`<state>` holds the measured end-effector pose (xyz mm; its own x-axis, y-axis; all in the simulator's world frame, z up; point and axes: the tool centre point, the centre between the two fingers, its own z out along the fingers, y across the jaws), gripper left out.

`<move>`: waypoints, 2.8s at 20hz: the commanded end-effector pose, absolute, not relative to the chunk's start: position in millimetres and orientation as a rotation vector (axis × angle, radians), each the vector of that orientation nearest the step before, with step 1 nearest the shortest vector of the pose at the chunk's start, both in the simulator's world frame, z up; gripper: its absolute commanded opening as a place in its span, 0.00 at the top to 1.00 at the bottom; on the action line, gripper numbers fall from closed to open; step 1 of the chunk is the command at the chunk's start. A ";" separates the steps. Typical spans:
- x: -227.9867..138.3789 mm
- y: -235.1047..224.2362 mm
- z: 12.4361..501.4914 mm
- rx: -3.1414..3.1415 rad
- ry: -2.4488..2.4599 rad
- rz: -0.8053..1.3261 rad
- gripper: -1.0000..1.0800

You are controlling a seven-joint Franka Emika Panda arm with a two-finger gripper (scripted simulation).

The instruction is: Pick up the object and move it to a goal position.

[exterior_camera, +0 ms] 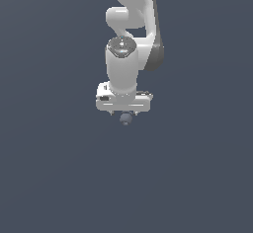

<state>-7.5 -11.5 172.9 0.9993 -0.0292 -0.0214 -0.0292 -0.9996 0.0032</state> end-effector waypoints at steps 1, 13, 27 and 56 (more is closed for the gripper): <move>-7.5 -11.6 172.9 3.138 -0.046 -0.034 0.04; -6.2 -32.9 177.6 3.154 -0.118 -0.041 0.04; -33.5 -16.8 134.1 3.142 -0.206 -0.023 0.04; -73.8 -0.7 49.9 3.127 -0.307 0.000 0.04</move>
